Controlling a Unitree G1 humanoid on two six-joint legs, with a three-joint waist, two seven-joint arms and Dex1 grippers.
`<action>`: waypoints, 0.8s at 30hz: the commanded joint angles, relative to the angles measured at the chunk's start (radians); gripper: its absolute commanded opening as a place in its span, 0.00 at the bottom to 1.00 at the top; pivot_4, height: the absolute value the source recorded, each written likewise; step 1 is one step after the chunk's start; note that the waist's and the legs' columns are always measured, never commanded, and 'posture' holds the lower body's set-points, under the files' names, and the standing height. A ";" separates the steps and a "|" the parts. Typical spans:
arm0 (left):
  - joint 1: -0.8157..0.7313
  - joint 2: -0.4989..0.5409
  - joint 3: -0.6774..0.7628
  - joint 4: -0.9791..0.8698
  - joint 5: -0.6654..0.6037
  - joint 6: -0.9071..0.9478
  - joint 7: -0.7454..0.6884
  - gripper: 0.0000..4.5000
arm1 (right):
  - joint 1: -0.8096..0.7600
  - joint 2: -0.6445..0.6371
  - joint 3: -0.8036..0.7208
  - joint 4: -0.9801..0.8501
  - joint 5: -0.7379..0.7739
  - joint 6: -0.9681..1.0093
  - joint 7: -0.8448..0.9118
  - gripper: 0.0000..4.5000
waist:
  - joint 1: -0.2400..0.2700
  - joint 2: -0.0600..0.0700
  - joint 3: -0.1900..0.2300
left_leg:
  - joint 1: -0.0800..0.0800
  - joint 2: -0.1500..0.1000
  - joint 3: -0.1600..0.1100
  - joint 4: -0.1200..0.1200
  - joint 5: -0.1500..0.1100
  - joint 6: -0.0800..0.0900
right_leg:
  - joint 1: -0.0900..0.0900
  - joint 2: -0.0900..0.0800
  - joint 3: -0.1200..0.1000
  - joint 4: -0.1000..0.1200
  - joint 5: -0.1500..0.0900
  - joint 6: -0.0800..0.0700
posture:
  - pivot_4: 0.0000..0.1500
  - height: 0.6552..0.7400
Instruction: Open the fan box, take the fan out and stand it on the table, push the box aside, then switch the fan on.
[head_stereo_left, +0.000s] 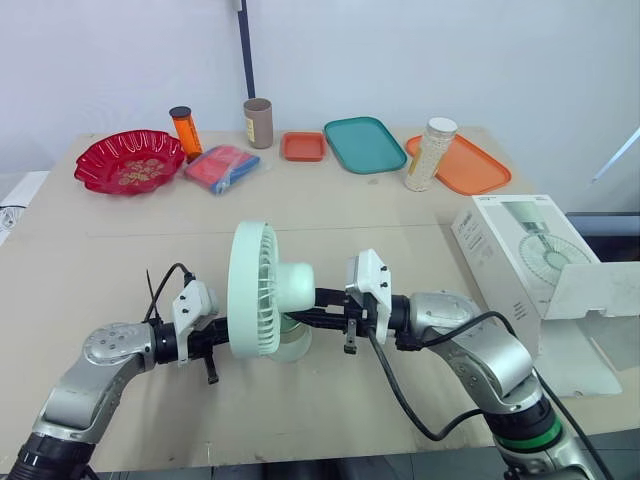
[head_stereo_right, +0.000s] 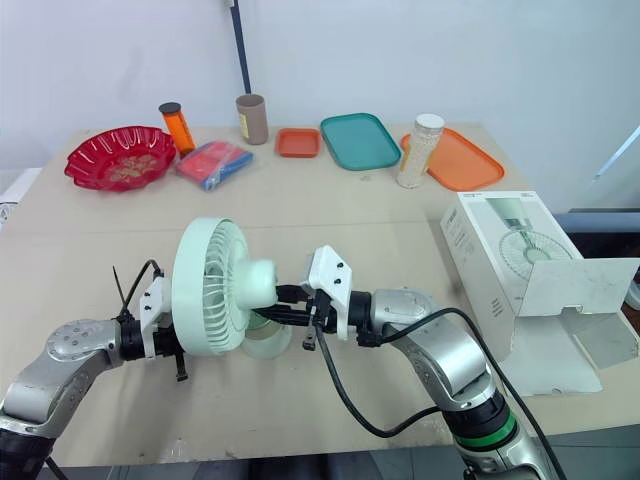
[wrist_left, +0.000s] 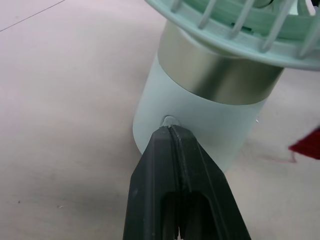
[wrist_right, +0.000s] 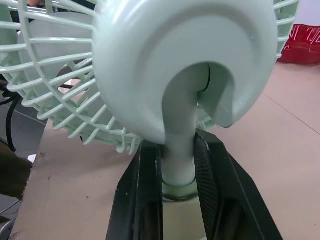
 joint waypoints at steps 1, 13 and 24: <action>-0.010 -0.005 -0.006 -0.023 0.001 -0.014 -0.001 0.01 | 0.009 -0.007 0.010 -0.026 0.014 0.015 0.006 0.08 | 0.000 0.000 0.000 | 0.000 0.000 0.000 0.000 0.000 0.000 | 0.000 0.000 0.000 0.000 0.000 0.000 | 1.00 0.98; -0.013 -0.019 -0.014 -0.031 0.003 -0.010 -0.006 0.01 | 0.005 -0.004 0.011 -0.031 0.016 0.024 0.002 0.08 | 0.000 0.000 0.000 | 0.000 0.000 0.000 0.000 0.000 0.000 | 0.000 0.000 0.000 0.000 0.000 0.000 | 1.00 0.98; -0.014 -0.016 -0.013 -0.051 -0.007 0.004 -0.006 0.01 | 0.001 0.005 0.016 -0.022 0.008 0.024 -0.003 0.08 | 0.000 0.000 -0.001 | 0.000 0.000 0.000 0.000 0.000 0.000 | 0.000 0.000 0.000 0.000 0.000 0.000 | 1.00 0.98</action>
